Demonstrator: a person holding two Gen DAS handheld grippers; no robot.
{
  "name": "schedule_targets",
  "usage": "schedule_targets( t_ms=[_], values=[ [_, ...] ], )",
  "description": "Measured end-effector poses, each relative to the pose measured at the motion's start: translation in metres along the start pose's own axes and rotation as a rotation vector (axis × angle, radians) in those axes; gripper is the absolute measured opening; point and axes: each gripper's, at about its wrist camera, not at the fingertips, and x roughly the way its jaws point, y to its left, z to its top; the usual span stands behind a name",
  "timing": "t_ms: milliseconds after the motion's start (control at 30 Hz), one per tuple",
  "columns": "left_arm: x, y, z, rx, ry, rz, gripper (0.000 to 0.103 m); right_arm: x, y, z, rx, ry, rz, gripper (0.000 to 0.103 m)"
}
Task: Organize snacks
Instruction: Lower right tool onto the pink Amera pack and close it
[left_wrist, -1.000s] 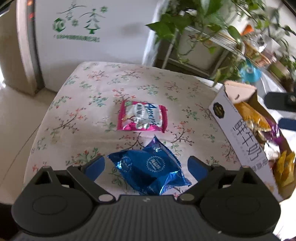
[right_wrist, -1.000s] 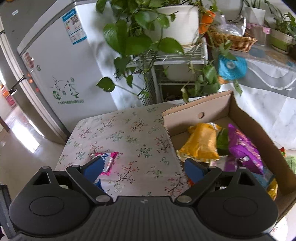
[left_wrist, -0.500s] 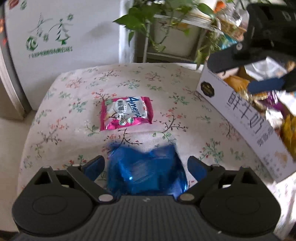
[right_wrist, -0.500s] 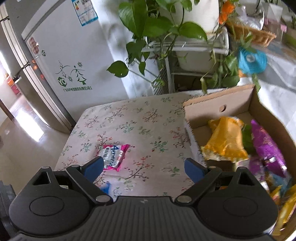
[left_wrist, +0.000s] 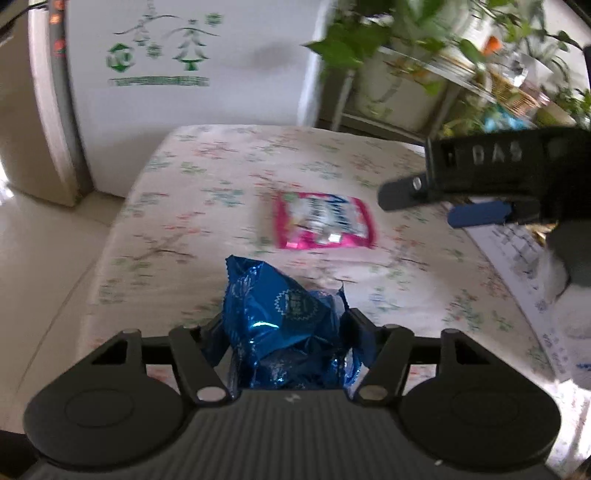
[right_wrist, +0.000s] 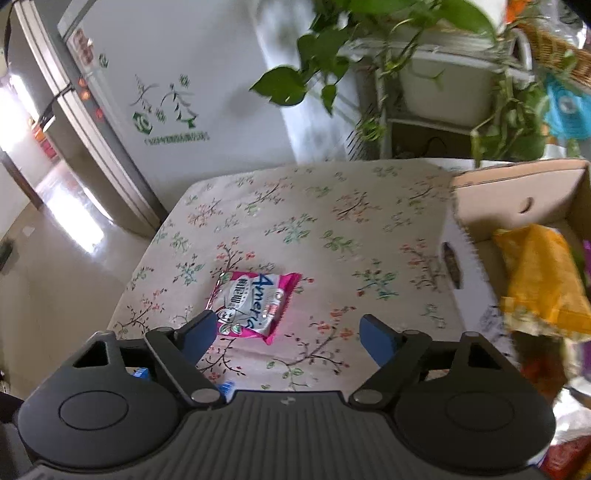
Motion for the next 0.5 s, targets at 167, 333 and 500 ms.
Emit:
schedule_targets(
  t_ms=[167,333,500],
  values=[
    [-0.003,0.021,0.003,-0.033,-0.011,0.062,0.064,0.021,0.011,0.001,-0.008,0.009,-0.006,0.089],
    [-0.002,0.032,0.002,-0.075,-0.005,0.075,0.064,0.036,0.020,0.001,-0.021,0.014,-0.025,0.089],
    [-0.003,0.034,0.001,-0.101,0.000,0.066,0.064,0.055,0.028,-0.001,-0.042,0.017,-0.061,0.090]
  ],
)
